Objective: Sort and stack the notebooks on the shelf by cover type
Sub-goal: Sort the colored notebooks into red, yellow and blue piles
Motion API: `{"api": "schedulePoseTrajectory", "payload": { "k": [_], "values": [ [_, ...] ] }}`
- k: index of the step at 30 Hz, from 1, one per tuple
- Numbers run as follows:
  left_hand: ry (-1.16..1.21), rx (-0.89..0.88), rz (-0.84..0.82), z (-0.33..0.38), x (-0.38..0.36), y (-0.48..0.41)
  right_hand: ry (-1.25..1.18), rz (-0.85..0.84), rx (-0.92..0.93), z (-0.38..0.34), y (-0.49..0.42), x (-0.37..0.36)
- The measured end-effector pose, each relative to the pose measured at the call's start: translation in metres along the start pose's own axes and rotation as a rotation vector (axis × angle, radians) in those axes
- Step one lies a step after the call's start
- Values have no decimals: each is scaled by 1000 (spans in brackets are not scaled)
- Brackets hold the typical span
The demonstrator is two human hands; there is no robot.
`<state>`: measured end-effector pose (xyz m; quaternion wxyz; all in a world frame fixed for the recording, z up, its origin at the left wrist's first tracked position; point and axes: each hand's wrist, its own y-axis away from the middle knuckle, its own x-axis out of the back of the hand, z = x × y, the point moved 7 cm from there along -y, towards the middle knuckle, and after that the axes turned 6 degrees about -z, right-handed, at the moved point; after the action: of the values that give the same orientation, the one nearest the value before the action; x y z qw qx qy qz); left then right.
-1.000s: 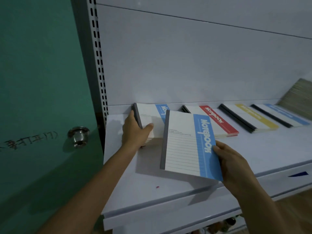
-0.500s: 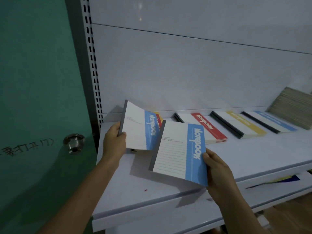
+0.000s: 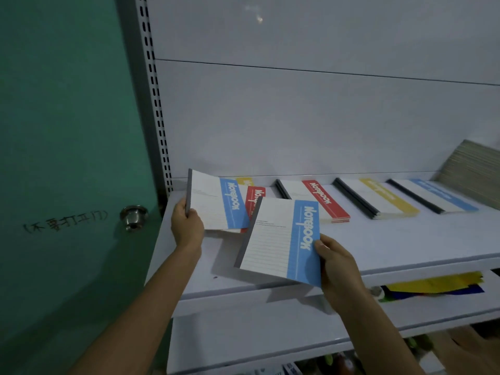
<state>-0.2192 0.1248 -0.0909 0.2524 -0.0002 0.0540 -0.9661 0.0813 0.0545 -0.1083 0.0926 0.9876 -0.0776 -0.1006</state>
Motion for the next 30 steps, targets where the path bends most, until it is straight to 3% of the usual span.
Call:
{"api": "schedulePoseTrajectory", "payload": {
  "k": [4, 10, 14, 22, 24, 28, 30],
  "values": [
    [20, -61, 32, 15, 11, 2, 32, -23, -13, 1, -7, -15],
    [340, -237, 73, 73, 31, 32, -7, -10, 57, -9, -6, -17],
    [518, -215, -95, 106, -4, 67, -20, -20, 144, -41, 0, -5],
    [381, -258, -374, 119, -109, 166, -108, 18, 316, -103, 35, 78],
    [339, -200, -452, 109, -139, 191, -114, 45, 347, -110, 46, 105],
    [309, 91, -687, 84, -195, 243, -100, 182, 398, -122, 66, 168],
    [276, 91, -747, 84, -213, 262, -99, 210, 394, -129, 70, 195]
  ]
}}
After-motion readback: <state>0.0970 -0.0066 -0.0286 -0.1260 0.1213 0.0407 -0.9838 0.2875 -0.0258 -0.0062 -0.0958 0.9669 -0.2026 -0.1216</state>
